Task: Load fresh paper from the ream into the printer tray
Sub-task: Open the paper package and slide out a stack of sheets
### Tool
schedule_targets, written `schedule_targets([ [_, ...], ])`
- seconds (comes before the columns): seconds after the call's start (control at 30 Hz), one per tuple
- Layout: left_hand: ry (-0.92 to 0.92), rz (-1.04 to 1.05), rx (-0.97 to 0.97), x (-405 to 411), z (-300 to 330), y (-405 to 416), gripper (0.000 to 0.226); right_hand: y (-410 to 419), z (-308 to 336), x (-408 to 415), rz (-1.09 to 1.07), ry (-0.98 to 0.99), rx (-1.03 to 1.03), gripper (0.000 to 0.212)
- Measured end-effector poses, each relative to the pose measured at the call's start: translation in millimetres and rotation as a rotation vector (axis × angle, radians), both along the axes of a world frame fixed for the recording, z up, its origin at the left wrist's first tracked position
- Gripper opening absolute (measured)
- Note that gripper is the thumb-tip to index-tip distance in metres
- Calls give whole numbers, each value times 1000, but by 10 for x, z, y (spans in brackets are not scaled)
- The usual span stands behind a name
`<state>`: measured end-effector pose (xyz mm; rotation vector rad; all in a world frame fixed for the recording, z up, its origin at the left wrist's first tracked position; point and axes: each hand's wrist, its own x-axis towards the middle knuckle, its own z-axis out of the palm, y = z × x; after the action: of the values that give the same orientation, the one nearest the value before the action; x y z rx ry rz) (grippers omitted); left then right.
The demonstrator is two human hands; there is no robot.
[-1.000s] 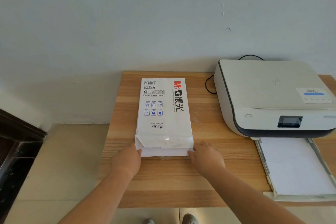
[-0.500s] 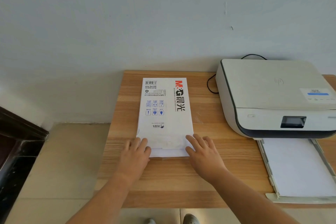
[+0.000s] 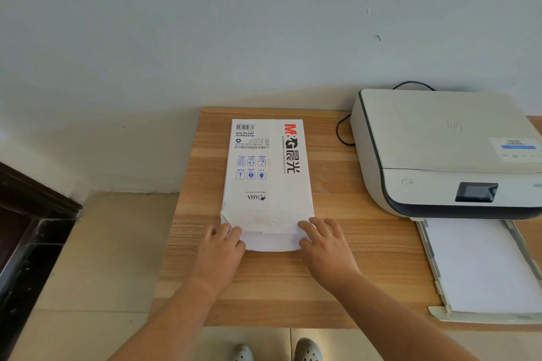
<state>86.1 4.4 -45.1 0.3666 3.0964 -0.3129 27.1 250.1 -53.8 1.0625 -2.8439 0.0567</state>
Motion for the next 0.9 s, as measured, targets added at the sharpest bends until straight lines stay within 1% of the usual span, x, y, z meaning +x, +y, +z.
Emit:
schedule_targets([
  [0.17, -61, 33, 28, 152, 9, 51, 25, 65, -43, 97, 10, -45, -37, 13],
  [0.27, -86, 47, 43, 242, 16, 71, 26, 90, -36, 172, 33, -62, -36, 10],
  [0.43, -113, 38, 52, 361, 25, 81, 23, 97, -29, 285, 67, -88, -10, 8],
  [0.53, -109, 43, 71, 362, 41, 91, 20, 104, -1, 296, 60, -115, 51, 20],
  [0.63, -97, 78, 89, 321, 67, 109, 23, 94, 57, 278, 20, -157, 123, 40],
  [0.73, -108, 120, 95, 273, 78, 136, 33, 61, 85, 261, -34, -192, 157, 56],
  [0.83, -127, 139, 103, 237, 109, 160, 45, 59, 81, 226, -56, -211, 190, 64],
  [0.9, -139, 134, 92, 210, 115, 153, 50, 64, 76, 208, -56, -208, 209, 66],
])
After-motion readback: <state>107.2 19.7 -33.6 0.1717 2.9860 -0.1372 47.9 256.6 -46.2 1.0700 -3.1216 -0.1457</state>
